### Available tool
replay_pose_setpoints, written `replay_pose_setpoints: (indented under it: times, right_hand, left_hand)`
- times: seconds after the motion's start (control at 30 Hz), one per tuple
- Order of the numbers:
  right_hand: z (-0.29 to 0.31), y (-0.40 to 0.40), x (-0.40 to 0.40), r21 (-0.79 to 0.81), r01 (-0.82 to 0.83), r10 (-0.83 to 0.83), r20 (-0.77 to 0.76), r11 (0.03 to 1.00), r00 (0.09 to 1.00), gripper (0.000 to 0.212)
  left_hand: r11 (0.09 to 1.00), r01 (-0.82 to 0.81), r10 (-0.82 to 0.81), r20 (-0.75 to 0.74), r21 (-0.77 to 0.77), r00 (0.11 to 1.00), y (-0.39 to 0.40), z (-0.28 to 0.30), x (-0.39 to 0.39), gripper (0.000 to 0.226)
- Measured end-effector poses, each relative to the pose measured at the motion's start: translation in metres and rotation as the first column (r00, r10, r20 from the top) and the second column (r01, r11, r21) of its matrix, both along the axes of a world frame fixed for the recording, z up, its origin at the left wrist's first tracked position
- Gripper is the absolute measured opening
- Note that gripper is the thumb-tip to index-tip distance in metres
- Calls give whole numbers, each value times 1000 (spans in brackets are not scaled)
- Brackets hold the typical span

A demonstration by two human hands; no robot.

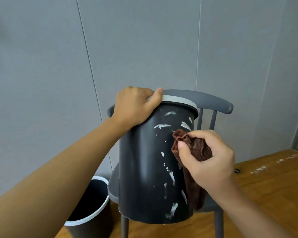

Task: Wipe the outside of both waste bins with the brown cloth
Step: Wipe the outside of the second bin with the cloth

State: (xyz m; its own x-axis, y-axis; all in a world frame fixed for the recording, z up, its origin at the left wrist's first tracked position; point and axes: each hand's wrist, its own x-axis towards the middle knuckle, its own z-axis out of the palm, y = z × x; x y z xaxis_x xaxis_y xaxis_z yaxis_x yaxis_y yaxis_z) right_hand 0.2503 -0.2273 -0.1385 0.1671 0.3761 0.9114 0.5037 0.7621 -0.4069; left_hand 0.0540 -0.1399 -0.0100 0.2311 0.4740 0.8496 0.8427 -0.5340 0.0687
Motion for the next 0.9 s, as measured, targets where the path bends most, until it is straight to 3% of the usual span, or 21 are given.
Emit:
replay_pose_setpoints:
  times: [0.13, 0.23, 0.37, 0.43, 0.57, 0.67, 0.8, 0.9]
  right_hand:
    - [15, 8, 3, 54, 107, -107, 1, 993, 994, 30]
    - [32, 13, -9, -18, 172, -170, 85, 985, 982, 43]
    - [34, 9, -25, -177, 95, -47, 258, 980, 965, 54]
    - [34, 9, -24, -179, 42, 0, 228, 983, 974, 50]
    - [35, 11, -22, -200, -9, 8, -4, 980, 1000, 52]
    - [31, 11, -31, -144, 115, -106, 66, 983, 992, 48]
    - [25, 9, -41, -135, 233, -209, 175, 963, 962, 60]
    - [26, 12, -39, -26, 259, -247, 223, 965, 943, 47]
  left_hand:
    - [999, 17, -18, 6, 33, 1000, -1, -4, -5, 59]
    - [999, 11, -11, 0, 39, 1000, -4, -5, -8, 59]
    - [999, -48, 47, 30, 17, 998, -4, -8, -17, 58]
    - [998, -52, 51, 43, 18, 998, -4, -9, -22, 58]
    - [998, -61, 60, 66, 13, 996, -6, -11, -25, 58]
    - [997, -71, 70, 58, 21, 996, -9, -11, -21, 59]
    - [996, -84, 82, 49, 29, 995, -12, -12, -18, 60]
    - [997, -74, 71, 64, 33, 995, -13, -12, -20, 60]
